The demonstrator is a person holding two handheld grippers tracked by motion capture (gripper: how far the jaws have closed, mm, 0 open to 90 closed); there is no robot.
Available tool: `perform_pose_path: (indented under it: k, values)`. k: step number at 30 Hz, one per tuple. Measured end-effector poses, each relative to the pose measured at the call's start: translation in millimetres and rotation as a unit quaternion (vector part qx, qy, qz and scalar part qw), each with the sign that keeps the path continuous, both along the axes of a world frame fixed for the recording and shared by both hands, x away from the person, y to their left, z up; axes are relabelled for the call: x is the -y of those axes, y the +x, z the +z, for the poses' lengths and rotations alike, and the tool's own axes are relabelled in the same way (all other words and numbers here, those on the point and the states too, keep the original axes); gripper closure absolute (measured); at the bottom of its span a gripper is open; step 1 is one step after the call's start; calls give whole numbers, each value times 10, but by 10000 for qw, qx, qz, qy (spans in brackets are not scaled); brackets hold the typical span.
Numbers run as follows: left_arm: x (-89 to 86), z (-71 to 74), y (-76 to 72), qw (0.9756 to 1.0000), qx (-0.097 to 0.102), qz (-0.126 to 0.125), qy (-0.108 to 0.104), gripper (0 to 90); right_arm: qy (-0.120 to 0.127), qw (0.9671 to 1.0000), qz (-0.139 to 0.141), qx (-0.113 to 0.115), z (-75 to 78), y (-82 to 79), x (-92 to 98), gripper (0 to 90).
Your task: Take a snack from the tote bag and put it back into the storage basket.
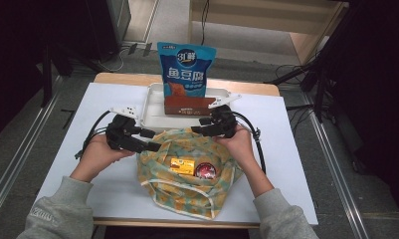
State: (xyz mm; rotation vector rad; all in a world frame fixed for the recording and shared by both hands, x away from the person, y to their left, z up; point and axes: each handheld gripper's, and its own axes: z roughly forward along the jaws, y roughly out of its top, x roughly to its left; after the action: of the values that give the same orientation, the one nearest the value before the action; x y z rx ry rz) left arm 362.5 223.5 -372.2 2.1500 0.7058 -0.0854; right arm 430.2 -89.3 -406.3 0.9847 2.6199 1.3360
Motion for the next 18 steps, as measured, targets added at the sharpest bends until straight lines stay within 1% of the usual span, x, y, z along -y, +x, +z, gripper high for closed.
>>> perform_pose_path:
  k: [3, 11, 14, 15, 18]
  values:
    - [28, 1, -12, 10000, 7, -38, 23, 366, -3, 10000, -29, -12, 13, -14, 30, 465]
    - [138, -1, -23, 9999, 26, -140, 15, 367, -6, 9999, -89, 62, 47, -58, 121, 456]
    - [181, -18, -21, 9998, -12, -194, 31, 369, 18, 9999, -149, 76, 71, -74, 174, 454]
    - [195, -24, -18, 9997, -14, -218, 72, 369, 35, 9998, -162, 89, 76, -78, 192, 453]
    - [241, -44, -12, 9997, -39, -253, 59, 369, 37, 9997, -212, 89, 87, -100, 237, 449]
